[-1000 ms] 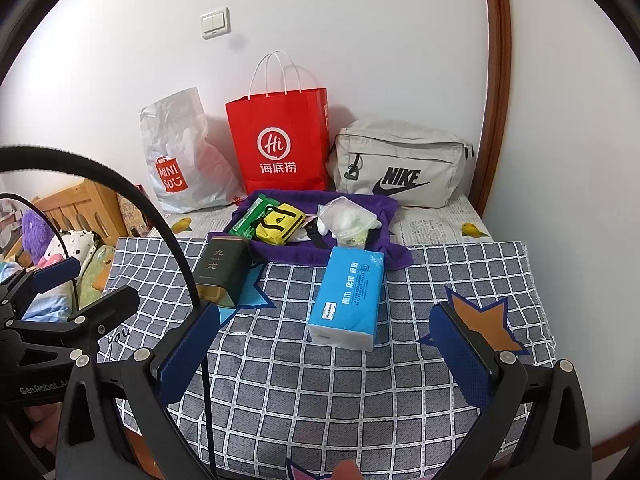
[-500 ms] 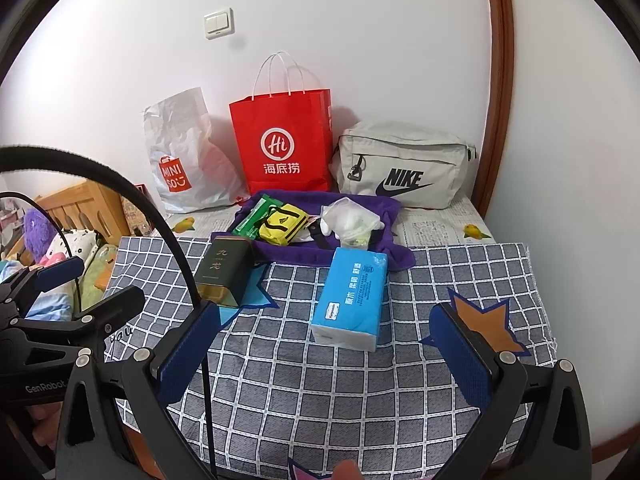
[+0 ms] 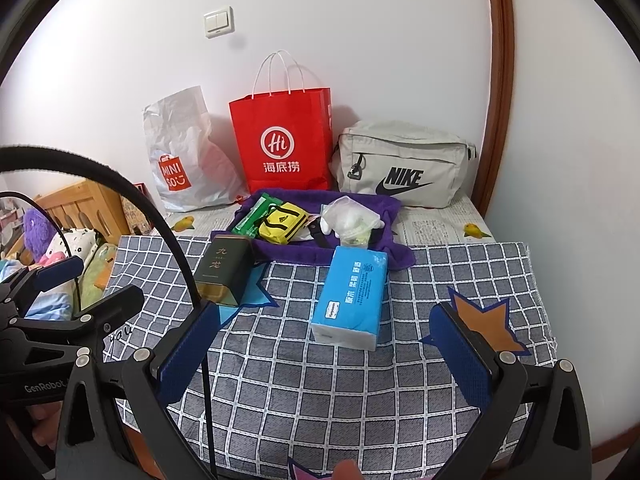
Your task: Organize soft objects
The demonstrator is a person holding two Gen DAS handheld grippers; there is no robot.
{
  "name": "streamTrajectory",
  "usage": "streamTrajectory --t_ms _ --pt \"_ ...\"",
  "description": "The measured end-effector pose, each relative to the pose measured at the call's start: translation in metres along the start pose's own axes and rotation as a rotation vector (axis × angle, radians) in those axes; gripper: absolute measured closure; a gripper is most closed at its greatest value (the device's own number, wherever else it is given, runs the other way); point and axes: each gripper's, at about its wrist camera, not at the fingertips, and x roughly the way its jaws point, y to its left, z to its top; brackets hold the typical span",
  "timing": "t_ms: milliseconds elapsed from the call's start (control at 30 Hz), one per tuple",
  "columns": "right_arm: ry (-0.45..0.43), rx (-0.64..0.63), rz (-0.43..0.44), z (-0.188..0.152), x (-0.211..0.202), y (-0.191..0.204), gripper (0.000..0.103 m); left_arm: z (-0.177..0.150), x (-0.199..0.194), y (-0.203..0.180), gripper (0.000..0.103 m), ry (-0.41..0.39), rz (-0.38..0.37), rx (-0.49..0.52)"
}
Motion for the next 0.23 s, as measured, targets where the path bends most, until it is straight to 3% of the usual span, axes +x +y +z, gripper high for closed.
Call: streamTrajectory --t_ms 233 --pt "0.004 -0.003 -0.001 -0.0027 0.0013 0.0000 0.000 -0.0003 0.0004 0.0004 0.000 -0.003 0.000 -0.001"
